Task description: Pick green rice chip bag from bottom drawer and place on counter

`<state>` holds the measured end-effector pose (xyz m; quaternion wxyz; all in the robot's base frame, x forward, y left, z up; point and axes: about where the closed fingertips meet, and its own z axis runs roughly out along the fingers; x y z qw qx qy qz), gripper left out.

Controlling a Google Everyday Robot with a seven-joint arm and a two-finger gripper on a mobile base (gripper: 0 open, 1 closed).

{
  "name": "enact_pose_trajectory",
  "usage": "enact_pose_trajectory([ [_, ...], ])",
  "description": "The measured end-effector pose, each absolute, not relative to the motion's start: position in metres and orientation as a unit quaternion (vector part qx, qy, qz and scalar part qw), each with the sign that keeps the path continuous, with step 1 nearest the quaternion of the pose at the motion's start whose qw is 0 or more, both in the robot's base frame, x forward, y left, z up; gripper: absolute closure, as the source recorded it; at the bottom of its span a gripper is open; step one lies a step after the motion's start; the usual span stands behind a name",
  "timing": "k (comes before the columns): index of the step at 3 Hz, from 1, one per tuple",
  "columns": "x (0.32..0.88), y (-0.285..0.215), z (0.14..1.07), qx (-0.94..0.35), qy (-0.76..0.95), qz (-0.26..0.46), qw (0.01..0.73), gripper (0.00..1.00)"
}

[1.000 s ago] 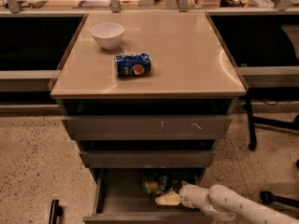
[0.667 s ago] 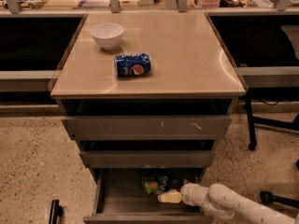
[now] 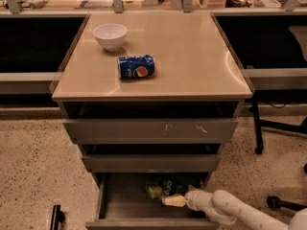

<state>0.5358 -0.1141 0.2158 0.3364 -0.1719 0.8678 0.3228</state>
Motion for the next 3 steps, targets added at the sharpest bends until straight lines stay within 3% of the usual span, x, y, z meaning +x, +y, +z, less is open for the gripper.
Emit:
enact_pose_trajectory([
  [3,0.539,-0.091,0.166,-0.141,0.871,0.341,0.324,0.00],
])
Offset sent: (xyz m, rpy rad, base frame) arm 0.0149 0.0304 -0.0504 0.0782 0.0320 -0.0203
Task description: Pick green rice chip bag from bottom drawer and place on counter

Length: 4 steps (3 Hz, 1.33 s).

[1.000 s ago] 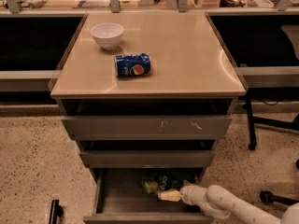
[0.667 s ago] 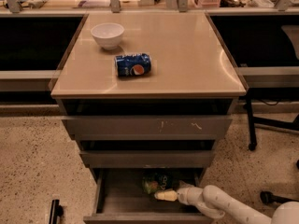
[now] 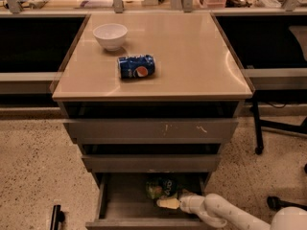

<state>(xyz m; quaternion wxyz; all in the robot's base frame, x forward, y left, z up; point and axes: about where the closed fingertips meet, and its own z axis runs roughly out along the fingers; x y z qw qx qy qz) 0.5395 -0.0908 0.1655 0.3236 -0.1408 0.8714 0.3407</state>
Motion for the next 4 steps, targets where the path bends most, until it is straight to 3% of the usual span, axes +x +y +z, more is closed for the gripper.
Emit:
enact_pose_trajectory([
  [3,0.5297,-0.0972,0.1452,-0.121,0.887,0.321,0.308,0.00],
  [4,0.5297,-0.0971,0.1452,-0.121,0.887,0.321,0.308,0.19],
])
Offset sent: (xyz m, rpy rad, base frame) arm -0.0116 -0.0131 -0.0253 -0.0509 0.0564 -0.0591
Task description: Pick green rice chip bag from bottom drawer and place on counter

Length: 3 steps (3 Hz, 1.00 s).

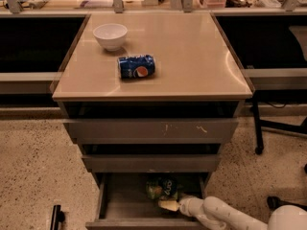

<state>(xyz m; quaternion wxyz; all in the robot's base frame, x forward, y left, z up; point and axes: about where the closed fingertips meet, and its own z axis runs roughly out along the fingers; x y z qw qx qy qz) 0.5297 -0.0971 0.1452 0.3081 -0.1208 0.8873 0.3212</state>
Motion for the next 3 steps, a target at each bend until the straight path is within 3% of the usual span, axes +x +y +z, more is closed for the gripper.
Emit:
enact_pose_trajectory([
  [3,0.5297,-0.0970,0.1451,-0.121,0.887,0.321,0.308,0.89],
])
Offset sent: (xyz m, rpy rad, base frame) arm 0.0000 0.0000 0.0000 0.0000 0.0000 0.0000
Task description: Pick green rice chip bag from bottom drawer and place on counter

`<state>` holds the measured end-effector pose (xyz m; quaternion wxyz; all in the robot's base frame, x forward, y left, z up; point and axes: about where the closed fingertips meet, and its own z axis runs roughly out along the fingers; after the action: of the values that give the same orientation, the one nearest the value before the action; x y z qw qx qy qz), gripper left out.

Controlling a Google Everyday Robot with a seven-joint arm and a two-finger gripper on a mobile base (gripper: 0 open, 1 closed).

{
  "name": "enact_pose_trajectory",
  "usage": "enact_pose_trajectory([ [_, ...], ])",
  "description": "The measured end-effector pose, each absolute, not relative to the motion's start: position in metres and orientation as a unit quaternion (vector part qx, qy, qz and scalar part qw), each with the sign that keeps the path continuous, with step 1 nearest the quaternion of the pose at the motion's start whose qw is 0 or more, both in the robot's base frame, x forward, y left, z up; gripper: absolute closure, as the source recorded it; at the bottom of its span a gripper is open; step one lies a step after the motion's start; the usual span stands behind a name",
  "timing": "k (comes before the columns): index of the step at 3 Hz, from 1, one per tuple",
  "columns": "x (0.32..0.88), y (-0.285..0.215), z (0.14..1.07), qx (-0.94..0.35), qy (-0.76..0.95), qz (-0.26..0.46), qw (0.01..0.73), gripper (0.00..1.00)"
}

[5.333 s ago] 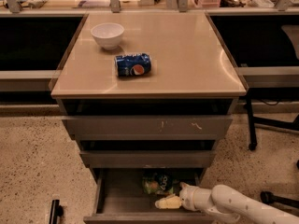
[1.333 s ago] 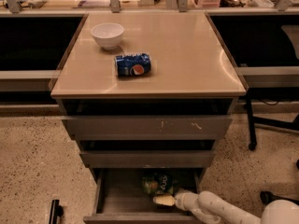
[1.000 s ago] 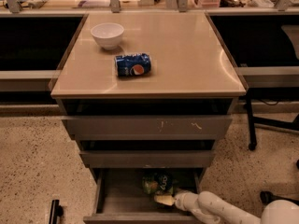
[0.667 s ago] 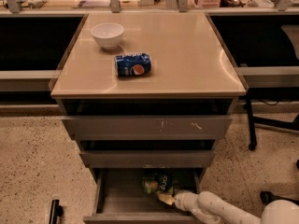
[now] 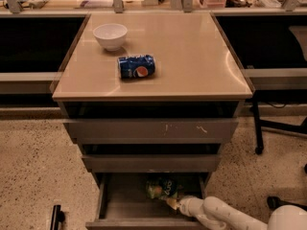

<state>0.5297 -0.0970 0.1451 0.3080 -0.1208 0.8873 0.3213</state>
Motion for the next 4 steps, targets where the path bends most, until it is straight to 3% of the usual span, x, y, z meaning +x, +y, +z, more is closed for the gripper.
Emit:
enact_pose_trajectory([
  [1,0.530,-0.097,0.145,-0.121,0.887,0.321,0.308,1.00],
  [4,0.467,-0.126,0.224,-0.118,0.874,0.345,0.322,1.00],
])
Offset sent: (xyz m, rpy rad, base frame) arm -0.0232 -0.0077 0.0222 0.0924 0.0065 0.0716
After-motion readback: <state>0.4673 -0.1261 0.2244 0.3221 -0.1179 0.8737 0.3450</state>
